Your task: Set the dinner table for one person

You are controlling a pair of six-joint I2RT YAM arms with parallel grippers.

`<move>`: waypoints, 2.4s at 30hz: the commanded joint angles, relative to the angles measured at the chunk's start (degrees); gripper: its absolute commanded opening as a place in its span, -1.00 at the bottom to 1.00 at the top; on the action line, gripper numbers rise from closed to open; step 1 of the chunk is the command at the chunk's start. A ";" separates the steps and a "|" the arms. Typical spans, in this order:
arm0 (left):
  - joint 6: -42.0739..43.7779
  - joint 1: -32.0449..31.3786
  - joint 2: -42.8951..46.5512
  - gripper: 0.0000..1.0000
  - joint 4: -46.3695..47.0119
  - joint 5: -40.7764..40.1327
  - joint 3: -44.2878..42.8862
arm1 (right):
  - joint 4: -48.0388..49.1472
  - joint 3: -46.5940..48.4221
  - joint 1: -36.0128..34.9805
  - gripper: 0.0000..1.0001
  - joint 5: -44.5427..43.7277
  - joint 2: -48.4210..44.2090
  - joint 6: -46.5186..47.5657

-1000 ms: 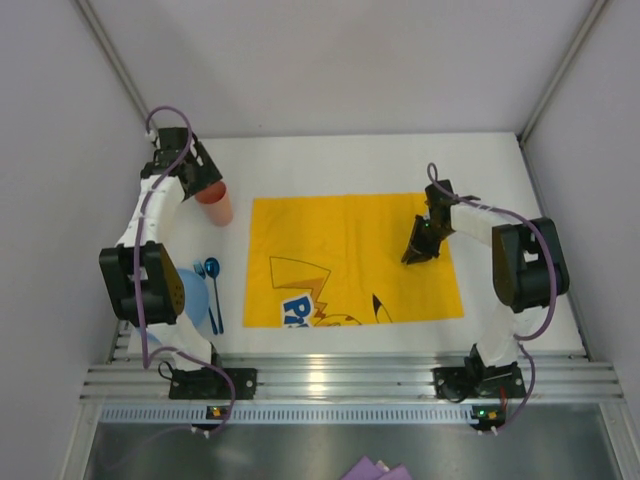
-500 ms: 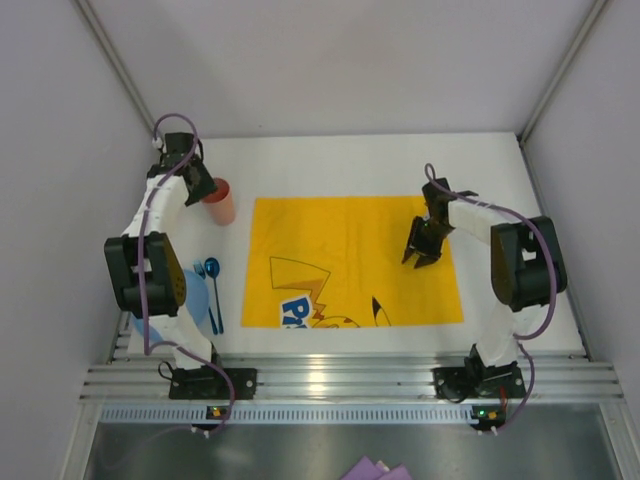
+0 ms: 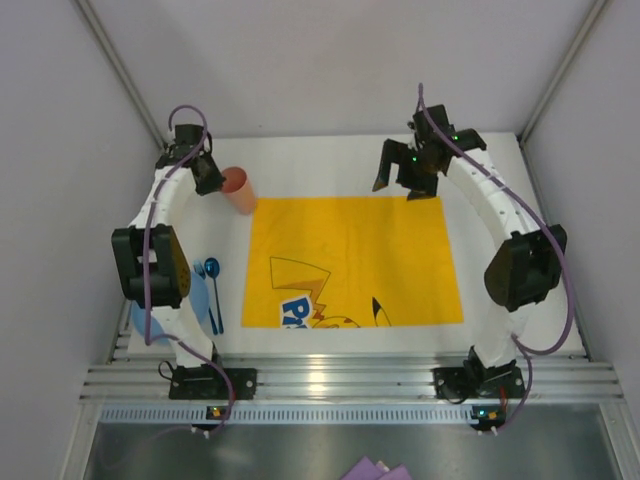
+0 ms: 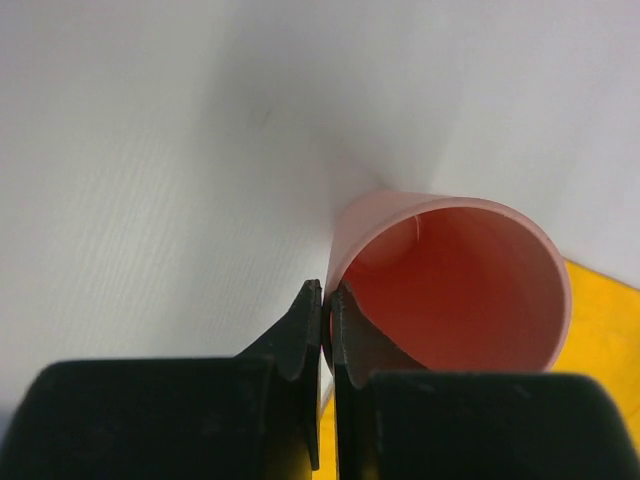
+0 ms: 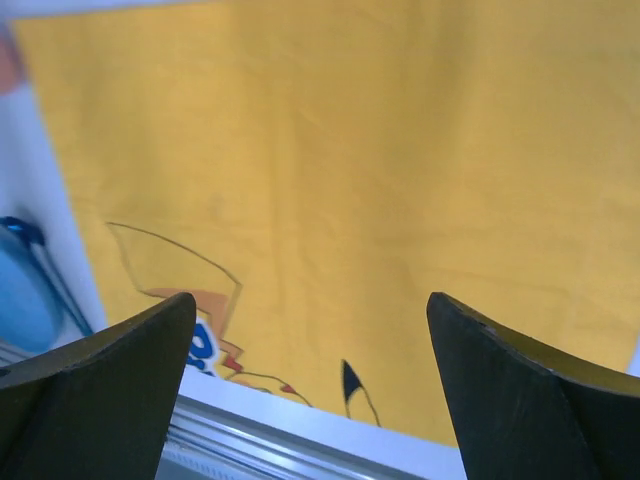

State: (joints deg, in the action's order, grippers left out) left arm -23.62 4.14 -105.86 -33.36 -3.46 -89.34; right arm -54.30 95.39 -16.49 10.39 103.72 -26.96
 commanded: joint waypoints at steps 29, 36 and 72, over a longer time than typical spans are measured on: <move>1.21 -39.74 6.90 -0.35 -9.61 -4.80 -15.78 | -6.60 14.64 -12.95 -1.00 -7.93 10.45 0.77; 0.33 -38.43 11.37 0.51 -10.93 -12.70 -8.41 | -10.29 18.95 -11.46 -1.00 -15.04 10.10 2.52; -4.42 -6.61 30.46 0.26 -22.08 -18.50 29.67 | 3.41 4.01 11.57 -0.08 -15.58 12.21 3.06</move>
State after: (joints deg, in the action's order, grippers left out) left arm -26.70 -3.68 -75.55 -51.44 -19.55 -58.30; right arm -53.01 101.14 -5.32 -7.55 114.72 -23.55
